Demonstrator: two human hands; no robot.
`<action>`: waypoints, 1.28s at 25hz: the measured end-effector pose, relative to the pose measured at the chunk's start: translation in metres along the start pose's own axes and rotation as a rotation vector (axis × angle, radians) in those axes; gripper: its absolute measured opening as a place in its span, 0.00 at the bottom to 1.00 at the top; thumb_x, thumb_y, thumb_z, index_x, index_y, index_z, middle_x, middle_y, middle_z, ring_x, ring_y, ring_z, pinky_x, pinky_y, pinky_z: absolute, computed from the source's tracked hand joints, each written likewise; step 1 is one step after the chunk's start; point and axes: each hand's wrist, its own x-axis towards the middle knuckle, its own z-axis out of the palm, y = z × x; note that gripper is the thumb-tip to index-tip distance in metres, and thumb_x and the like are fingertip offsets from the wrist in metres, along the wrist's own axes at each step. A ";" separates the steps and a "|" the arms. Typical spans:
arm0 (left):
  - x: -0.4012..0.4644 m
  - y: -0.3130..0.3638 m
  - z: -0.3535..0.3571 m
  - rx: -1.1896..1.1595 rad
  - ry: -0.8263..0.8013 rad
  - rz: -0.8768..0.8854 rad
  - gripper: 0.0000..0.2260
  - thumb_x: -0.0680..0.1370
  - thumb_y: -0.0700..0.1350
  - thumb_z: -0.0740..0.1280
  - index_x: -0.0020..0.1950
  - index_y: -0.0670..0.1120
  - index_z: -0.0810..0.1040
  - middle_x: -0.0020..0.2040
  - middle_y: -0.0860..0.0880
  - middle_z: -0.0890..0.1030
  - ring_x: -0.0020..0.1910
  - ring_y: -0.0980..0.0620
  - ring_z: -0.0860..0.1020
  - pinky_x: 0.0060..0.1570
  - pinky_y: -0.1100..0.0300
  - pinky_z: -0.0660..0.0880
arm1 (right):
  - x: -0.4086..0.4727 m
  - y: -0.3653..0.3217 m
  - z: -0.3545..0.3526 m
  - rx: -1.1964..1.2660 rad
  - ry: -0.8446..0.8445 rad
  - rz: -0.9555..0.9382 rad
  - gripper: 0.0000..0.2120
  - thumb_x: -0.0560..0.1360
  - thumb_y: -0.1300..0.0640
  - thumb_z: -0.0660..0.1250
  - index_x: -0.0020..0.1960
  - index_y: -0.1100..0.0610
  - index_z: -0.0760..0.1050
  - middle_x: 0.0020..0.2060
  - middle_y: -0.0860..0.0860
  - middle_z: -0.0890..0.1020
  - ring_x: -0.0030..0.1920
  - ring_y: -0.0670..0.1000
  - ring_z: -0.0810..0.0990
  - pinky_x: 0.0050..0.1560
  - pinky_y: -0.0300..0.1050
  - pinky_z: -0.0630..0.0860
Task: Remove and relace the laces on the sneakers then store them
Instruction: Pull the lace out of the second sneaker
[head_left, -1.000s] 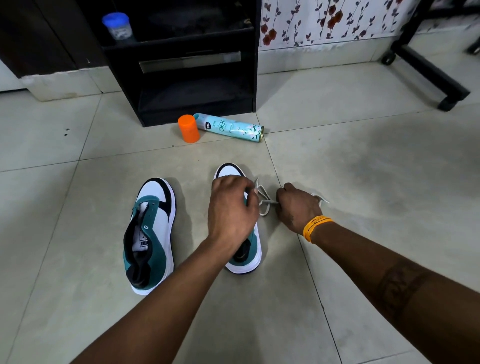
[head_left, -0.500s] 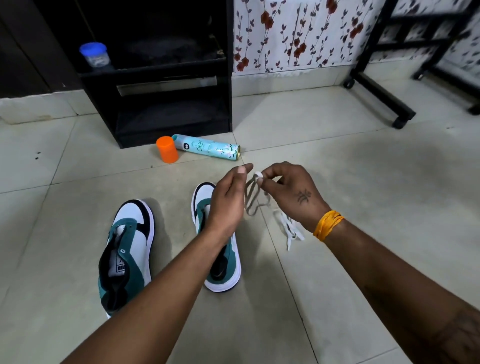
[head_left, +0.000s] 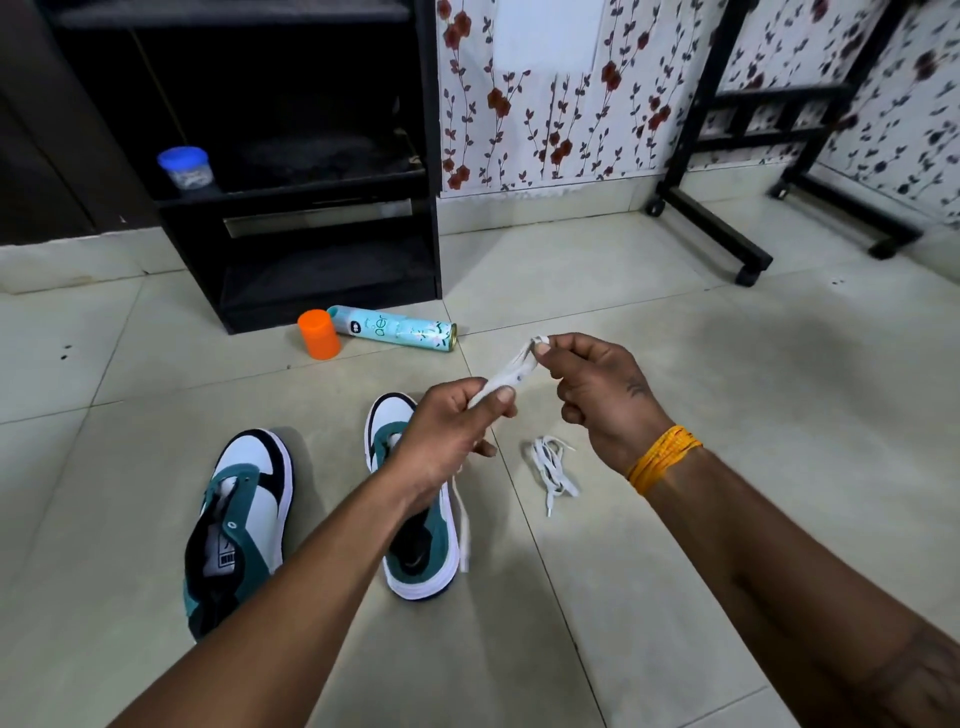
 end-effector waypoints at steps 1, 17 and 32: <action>0.000 -0.001 -0.003 0.005 0.062 0.009 0.12 0.84 0.48 0.66 0.45 0.42 0.81 0.29 0.60 0.76 0.31 0.60 0.73 0.40 0.56 0.80 | -0.001 0.002 -0.002 0.027 0.016 0.024 0.03 0.79 0.57 0.72 0.46 0.55 0.82 0.34 0.48 0.72 0.27 0.47 0.61 0.27 0.40 0.60; 0.011 0.016 -0.009 -0.781 0.491 -0.180 0.06 0.80 0.45 0.69 0.45 0.47 0.76 0.29 0.52 0.60 0.23 0.55 0.58 0.25 0.62 0.57 | -0.053 0.045 0.044 -0.285 -0.102 0.036 0.11 0.72 0.52 0.76 0.49 0.50 0.75 0.47 0.47 0.78 0.43 0.50 0.77 0.39 0.44 0.74; 0.008 -0.017 -0.004 0.049 0.470 -0.043 0.23 0.81 0.64 0.64 0.37 0.48 0.82 0.28 0.50 0.75 0.30 0.50 0.72 0.37 0.55 0.70 | -0.036 0.025 0.025 -0.083 -0.206 0.068 0.05 0.72 0.66 0.75 0.48 0.63 0.83 0.37 0.58 0.82 0.31 0.48 0.72 0.29 0.40 0.69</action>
